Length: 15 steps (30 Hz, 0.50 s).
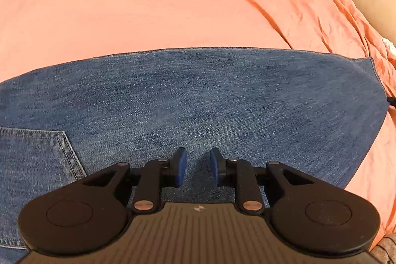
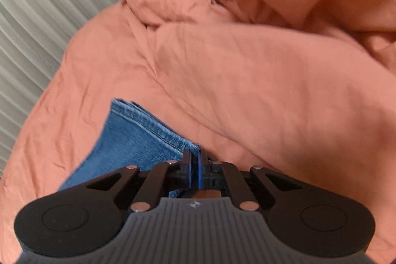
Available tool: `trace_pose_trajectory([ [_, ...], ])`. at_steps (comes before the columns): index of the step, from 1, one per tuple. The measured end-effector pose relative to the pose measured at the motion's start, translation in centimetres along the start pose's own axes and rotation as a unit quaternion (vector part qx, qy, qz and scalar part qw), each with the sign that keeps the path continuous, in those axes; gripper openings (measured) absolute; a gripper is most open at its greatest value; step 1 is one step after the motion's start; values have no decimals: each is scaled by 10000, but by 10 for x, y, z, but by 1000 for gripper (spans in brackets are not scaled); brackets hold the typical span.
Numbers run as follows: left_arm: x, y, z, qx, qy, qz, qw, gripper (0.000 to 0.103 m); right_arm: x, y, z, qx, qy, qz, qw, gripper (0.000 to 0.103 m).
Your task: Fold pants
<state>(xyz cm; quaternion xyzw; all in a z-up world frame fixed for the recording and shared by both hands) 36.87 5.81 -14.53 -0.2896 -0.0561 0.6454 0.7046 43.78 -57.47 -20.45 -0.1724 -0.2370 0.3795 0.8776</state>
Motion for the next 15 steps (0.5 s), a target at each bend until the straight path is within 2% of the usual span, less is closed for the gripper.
trace_pose_trajectory([
  [1,0,-2,-2,33,-14,-36,10000,26,2,-1,-2,27,47,83,10000,4],
  [2,0,-4,-3,49,-42,-71,10000,26,4,-4,1,-66,158,218,9996,17],
  [4,2,-9,-4,72,-98,-159,9998,26,7,-10,15,-408,330,704,9961,28],
  [6,4,-16,-5,43,-117,-211,9997,26,20,-18,26,-525,158,1023,9932,28],
  [9,9,-30,-5,-72,-95,-164,9998,26,48,-26,29,-454,-276,1224,9911,28],
  [12,9,-49,-12,-172,-45,-178,9997,26,85,-20,18,-313,-588,1519,9861,27],
  [15,6,-64,-27,-204,123,-151,9996,25,122,-10,1,-348,-985,1702,9799,27],
])
Point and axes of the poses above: each gripper's, at about its wrist camera, not at the fingertips, and z roughly against the way its jaws point, x to its left, y to its underside, the point moved 6 cm from there along -z, roughly the way its jaws point, and after that the axes turned 11 degrees about y, right-handed, at the moved point
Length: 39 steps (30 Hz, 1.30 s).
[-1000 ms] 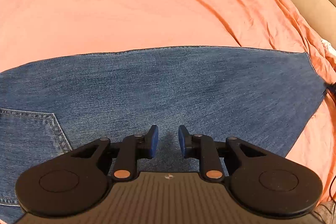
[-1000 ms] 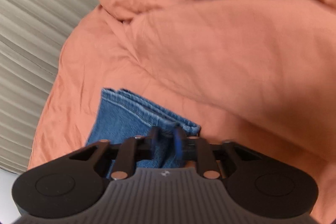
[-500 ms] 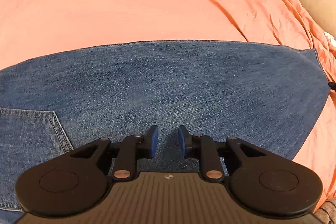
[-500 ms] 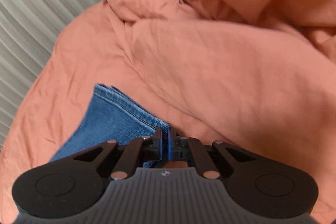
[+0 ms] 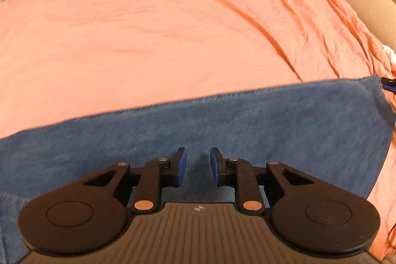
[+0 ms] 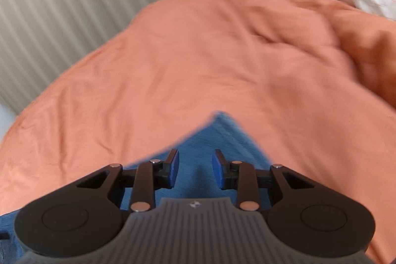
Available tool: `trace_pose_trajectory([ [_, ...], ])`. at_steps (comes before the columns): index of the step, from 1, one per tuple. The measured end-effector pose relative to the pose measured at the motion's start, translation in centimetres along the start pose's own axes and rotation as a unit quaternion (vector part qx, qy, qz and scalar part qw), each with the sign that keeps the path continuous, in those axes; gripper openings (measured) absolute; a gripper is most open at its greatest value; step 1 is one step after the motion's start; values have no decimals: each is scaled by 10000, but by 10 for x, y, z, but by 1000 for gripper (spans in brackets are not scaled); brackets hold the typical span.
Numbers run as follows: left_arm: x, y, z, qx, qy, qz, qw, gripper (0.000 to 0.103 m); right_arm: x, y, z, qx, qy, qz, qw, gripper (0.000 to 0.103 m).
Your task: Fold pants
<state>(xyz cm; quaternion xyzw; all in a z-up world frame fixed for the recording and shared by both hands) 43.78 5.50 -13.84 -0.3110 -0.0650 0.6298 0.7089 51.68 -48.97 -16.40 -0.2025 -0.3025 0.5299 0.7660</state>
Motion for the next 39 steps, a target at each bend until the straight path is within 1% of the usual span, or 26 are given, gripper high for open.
trace_pose_trajectory([
  [1,-2,-3,-6,-10,46,-22,10000,25,7,-1,-10,4,-73,-24,10000,27],
  [2,-5,-6,-12,-12,98,-61,9999,25,10,-2,-20,42,-34,-52,10000,27],
  [3,-6,-8,-18,15,146,-93,9999,25,11,-2,-33,137,149,-47,9998,27],
  [4,-8,-10,-25,43,160,-109,9998,25,10,-4,-46,202,363,-32,9991,22],
  [5,-8,-12,-32,62,154,-122,9998,25,6,-4,-56,248,576,-41,9980,14],
  [6,-8,-13,-38,74,141,-131,9998,25,1,-5,-64,245,750,-71,9969,9],
  [7,-7,-14,-45,80,124,-120,9998,25,-5,-7,-69,224,864,-111,9959,2],
  [8,-6,-16,-51,73,124,-84,9999,25,-10,-9,-73,244,905,-157,9955,0],
  [11,-3,-22,-62,-21,75,-36,10000,24,-13,-9,-84,322,932,-137,9950,0],
  [14,-2,-28,-63,-106,70,100,9999,23,-8,-10,-82,253,1026,-7,9944,0],
  [15,-5,-30,-60,-169,54,85,9998,23,-8,-12,-77,206,1015,-62,9946,1],
  [17,-17,-30,-52,-255,58,-122,9996,24,-9,-14,-64,153,938,-225,9952,20],
  [18,-25,-30,-48,-301,127,-254,9991,24,-11,-15,-55,117,907,-262,9955,24],
  [19,-35,-29,-44,-309,261,-363,9985,24,-16,-14,-43,69,870,-278,9958,30],
  [21,-58,-26,-41,-273,583,-563,9963,24,-25,-9,-19,62,701,-430,9966,31],
  [23,-87,-25,-47,-161,777,-867,9931,24,-35,1,2,97,500,-660,9965,36],
  [26,-122,-25,-58,-80,883,-1243,9883,24,-51,20,31,97,311,-968,9948,37],
  [28,-141,-28,-71,-56,904,-1333,9869,24,-66,35,46,163,269,-1201,9923,38],
  [30,-159,-31,-88,-23,934,-1398,9858,24,-83,51,55,274,192,-1590,9867,39],
  [32,-174,-35,-103,-5,926,-1468,9848,24,-101,66,56,422,123,-1987,9791,41],
  [34,-185,-39,-120,57,885,-1497,9847,24,-110,77,51,506,15,-2234,9734,41],
  [36,-195,-44,-135,126,842,-1510,9849,24,-117,81,41,509,-127,-2445,9682,41],
  [39,-200,-51,-150,198,834,-1437,9859,24,-121,82,22,480,-391,-2835,9570,41],
])
Point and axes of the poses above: each gripper's, at about its wrist camera, not at the fingertips, and z roughly against the way its jaws point, x to its left, y to its underside, the point moved 6 cm from there along -z, roughly the way its jaws point, and after that the axes turned 11 degrees about y, right-handed, at the moved point
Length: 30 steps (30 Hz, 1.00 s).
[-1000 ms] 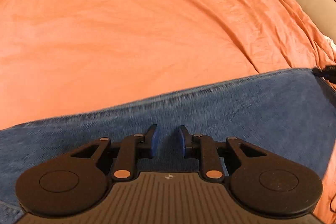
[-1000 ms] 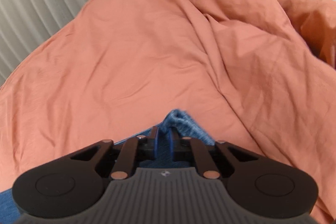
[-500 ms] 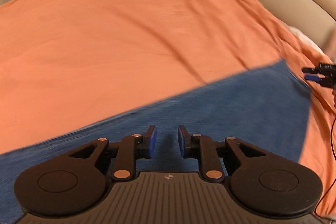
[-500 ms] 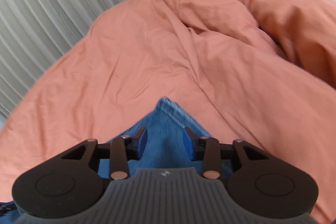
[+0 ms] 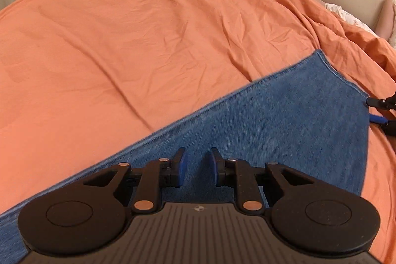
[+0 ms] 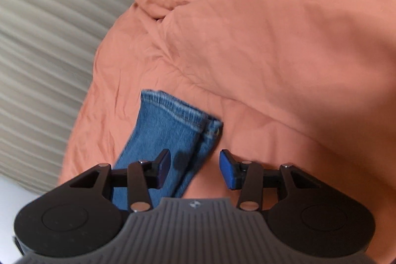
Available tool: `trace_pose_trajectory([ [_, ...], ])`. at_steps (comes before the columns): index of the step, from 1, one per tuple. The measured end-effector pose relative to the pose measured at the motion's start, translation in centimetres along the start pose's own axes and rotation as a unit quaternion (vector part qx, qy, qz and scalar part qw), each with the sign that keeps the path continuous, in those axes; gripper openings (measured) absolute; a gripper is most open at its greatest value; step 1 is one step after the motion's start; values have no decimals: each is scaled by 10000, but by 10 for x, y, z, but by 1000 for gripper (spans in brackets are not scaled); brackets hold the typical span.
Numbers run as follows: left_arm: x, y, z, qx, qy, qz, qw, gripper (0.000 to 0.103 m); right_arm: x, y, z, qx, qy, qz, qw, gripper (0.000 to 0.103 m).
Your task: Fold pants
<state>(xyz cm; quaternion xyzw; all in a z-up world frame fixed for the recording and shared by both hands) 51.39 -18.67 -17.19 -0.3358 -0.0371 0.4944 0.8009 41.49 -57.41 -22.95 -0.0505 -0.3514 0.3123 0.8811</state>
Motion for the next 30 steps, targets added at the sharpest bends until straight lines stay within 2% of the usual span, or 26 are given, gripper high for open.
trace_pose_trajectory([
  [3,1,-4,-12,63,-8,-16,10000,24,-4,-1,-18,50,-183,-267,9995,39],
  [6,2,-7,-23,149,-47,-150,9998,23,-3,-2,-27,45,-196,-178,9996,23],
  [7,3,-8,-27,200,-52,-168,9996,22,-3,-1,-27,16,-169,-112,9998,12],
  [8,4,-9,-31,250,-58,-177,9995,21,-2,0,-27,-18,-140,-28,9999,7],
  [11,6,-11,-39,332,-85,-205,9992,19,2,0,-24,-157,-56,301,9994,5],
  [13,6,-11,-41,308,-104,-43,9995,18,7,0,-25,-215,78,467,9986,4],
  [17,-7,-6,-24,412,-55,190,9990,17,10,-2,-26,-201,385,614,9972,4],
  [19,-21,4,-16,578,-50,-24,9983,17,16,-3,-25,-223,530,740,9956,4],
  [22,-45,30,-6,691,209,-179,9972,17,21,-3,-21,-250,704,852,9936,4],
  [25,-66,55,1,701,468,-112,9964,17,23,-3,-16,-290,826,916,9919,4],
  [28,-82,75,7,613,735,167,9953,17,30,-3,-9,-377,956,1096,9886,3],
  [30,-87,84,10,460,627,295,9965,15,36,-4,-6,-437,1048,1276,9853,3],
])
Point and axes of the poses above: each gripper's, at about its wrist camera, not at the fingertips, and z roughly against the way its jaws point, x to its left, y to its underside, the point moved 6 cm from there along -z, roughly the way its jaws point, and after that the axes turned 11 degrees about y, right-handed, at the moved point
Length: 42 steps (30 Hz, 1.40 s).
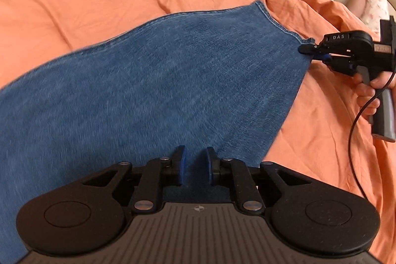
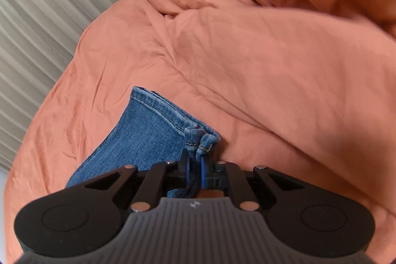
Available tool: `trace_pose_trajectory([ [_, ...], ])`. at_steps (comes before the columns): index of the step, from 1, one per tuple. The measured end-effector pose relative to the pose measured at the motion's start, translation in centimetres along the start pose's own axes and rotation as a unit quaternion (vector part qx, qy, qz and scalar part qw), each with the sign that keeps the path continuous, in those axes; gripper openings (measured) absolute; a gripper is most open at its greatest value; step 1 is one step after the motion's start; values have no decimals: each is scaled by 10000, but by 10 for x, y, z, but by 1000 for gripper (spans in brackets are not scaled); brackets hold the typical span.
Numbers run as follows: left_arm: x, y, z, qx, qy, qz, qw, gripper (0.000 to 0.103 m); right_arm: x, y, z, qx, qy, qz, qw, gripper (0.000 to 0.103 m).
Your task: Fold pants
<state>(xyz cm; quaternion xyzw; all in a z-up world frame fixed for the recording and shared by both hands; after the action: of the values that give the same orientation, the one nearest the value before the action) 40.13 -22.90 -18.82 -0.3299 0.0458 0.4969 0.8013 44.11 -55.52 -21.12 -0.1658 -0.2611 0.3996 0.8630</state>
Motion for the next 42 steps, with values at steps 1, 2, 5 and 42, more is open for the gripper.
trace_pose_trajectory([
  [1,-1,4,2,-66,15,121,9999,15,3,-1,2,-14,38,55,10000,3],
  [2,-3,9,4,-73,159,277,9995,16,5,-2,3,-26,80,102,9999,3],
  [5,-10,17,12,-249,190,375,9988,17,13,-6,8,-84,166,226,9996,3],
  [42,128,185,298,-1936,-96,1921,9620,22,360,334,182,-127,-1519,4900,8583,2],
])
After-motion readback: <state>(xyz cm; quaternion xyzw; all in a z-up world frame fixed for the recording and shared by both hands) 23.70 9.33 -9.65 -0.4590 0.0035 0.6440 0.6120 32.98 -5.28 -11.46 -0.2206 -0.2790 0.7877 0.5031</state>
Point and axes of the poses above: each gripper's, at about its wrist camera, not at the fingertips, and z roughly against the way its jaws point, x to its left, y to its underside, the point moved 6 cm from there along -z, roughly the way its jaws point, and after that the axes turned 11 degrees about y, right-handed, at the moved point
